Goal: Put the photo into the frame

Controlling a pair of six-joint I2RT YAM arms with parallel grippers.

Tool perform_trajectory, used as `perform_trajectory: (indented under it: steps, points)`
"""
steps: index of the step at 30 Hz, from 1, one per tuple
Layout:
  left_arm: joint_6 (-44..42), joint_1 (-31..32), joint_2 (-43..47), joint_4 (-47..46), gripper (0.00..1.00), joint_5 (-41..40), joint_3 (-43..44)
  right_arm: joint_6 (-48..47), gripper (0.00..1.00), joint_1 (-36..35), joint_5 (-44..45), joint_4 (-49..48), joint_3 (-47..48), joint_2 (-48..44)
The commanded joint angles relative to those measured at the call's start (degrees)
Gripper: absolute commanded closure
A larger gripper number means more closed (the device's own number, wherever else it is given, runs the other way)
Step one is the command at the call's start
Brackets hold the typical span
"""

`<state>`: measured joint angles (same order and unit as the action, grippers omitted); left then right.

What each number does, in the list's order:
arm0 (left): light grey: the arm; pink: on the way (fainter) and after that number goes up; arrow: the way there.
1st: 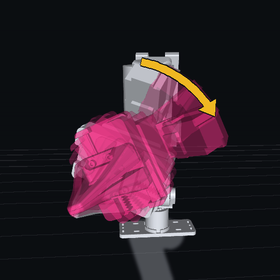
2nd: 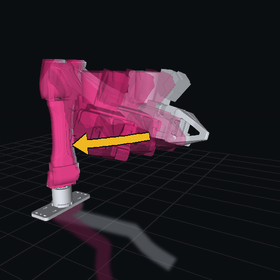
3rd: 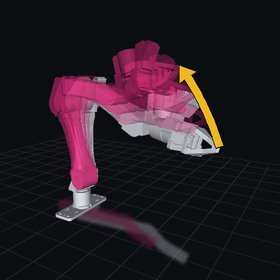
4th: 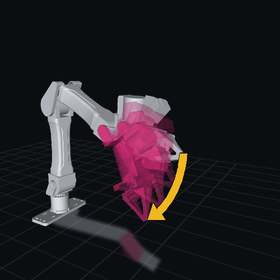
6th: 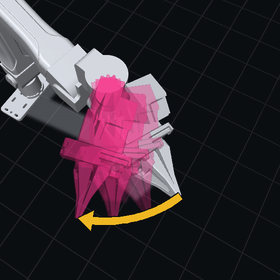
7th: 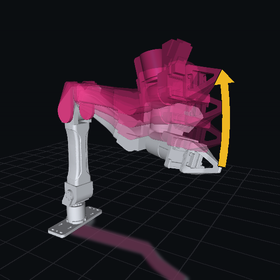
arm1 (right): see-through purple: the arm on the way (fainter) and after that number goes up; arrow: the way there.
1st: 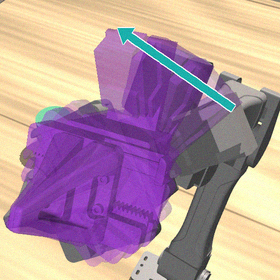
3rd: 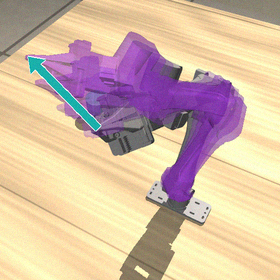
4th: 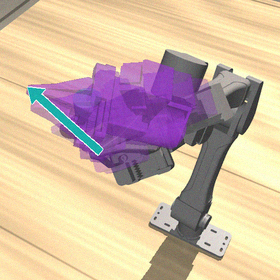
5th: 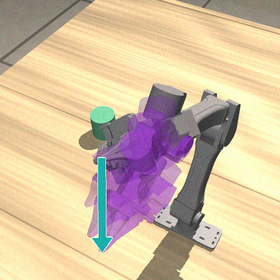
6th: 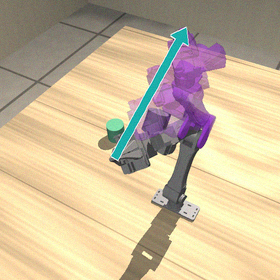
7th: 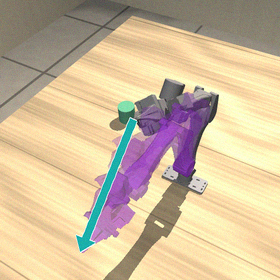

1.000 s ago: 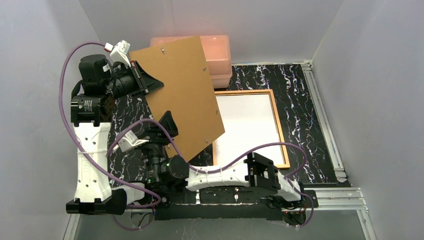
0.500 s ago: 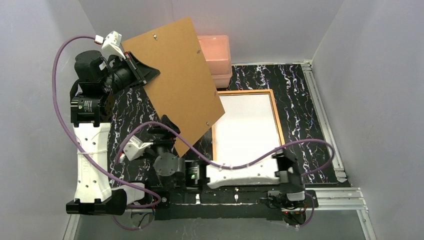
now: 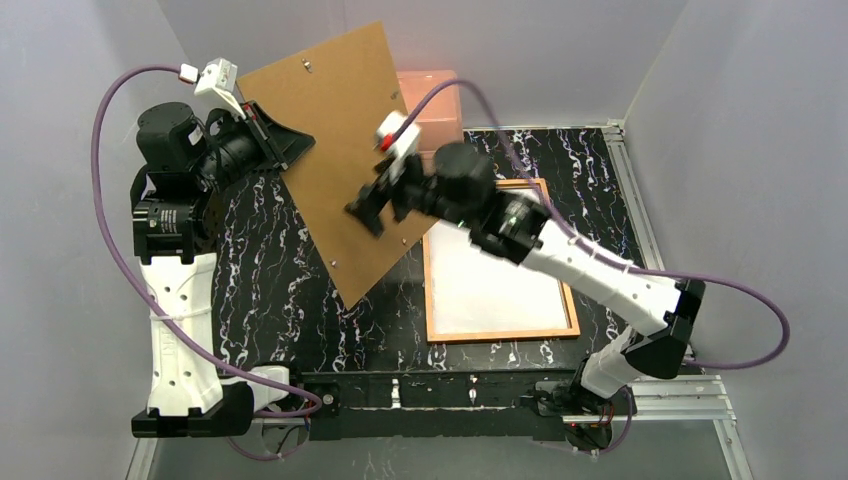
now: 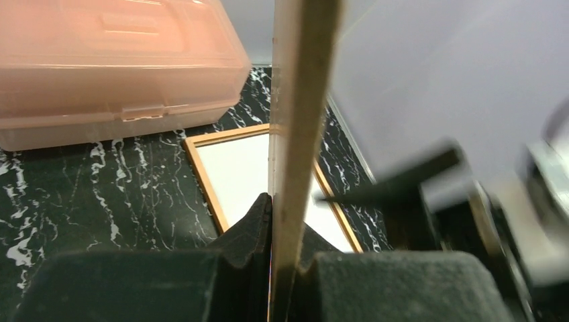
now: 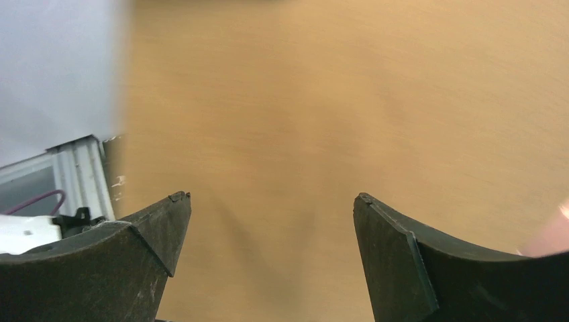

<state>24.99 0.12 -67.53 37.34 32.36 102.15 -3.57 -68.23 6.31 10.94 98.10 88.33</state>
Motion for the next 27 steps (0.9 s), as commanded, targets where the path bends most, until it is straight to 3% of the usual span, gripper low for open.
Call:
perform_trajectory:
  steps: [1, 5, 11, 16, 18, 21, 27]
  points:
    - [0.5, 0.0, 2.6, -4.0, 1.0, 8.3, 0.5, 14.7, 0.01, 17.0, -26.8, -2.0, -3.9, -4.7]
    - [1.6, 0.0, 2.6, -4.9, 1.0, 13.4, 0.4, 20.0, 0.01, 29.4, -35.5, -6.2, -8.0, -5.8]
    - [4.5, 0.0, 2.2, -7.5, 1.0, 19.6, -0.6, 32.6, 0.01, 45.7, -53.1, -21.7, -19.4, -7.7]
    - [6.3, 0.0, 1.8, -9.1, 1.0, 22.4, -2.1, 48.3, 0.01, 47.3, -64.7, -45.7, -26.7, -7.0]
    - [6.6, 0.0, 1.7, -9.4, 1.0, 22.8, -2.4, 57.0, 0.02, 47.4, -66.6, -57.8, -29.6, -6.8]
    - [7.6, 0.0, 2.0, -10.9, 1.0, 23.0, -3.6, 64.3, 0.05, 47.4, -67.5, -66.5, -31.6, -6.4]
    - [10.2, 0.0, 1.7, -14.0, 1.0, 23.5, -5.9, 82.7, 0.25, 47.3, -65.2, -89.5, -37.2, -5.0]
